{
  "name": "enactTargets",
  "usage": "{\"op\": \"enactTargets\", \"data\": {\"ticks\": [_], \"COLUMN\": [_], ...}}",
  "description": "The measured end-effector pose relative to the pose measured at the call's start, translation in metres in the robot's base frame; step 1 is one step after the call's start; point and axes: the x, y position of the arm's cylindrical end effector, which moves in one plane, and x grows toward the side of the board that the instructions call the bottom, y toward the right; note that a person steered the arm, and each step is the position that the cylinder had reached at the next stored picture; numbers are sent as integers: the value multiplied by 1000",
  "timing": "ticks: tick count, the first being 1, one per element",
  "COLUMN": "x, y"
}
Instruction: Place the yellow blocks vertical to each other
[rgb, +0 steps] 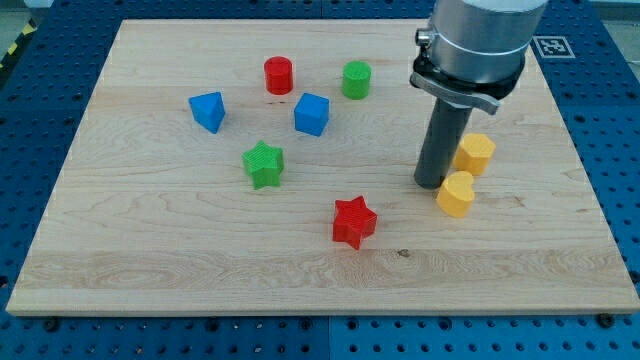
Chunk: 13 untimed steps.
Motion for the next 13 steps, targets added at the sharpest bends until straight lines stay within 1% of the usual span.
{"op": "enactTargets", "data": {"ticks": [1,2,3,4,5,6,7,8,10,11,12,13], "x": [-15,-48,-77,-90,-55,2,37,54,50,31,14,14], "y": [-32,-21,37,104,127,121,90,70,45,29,26,41]}}
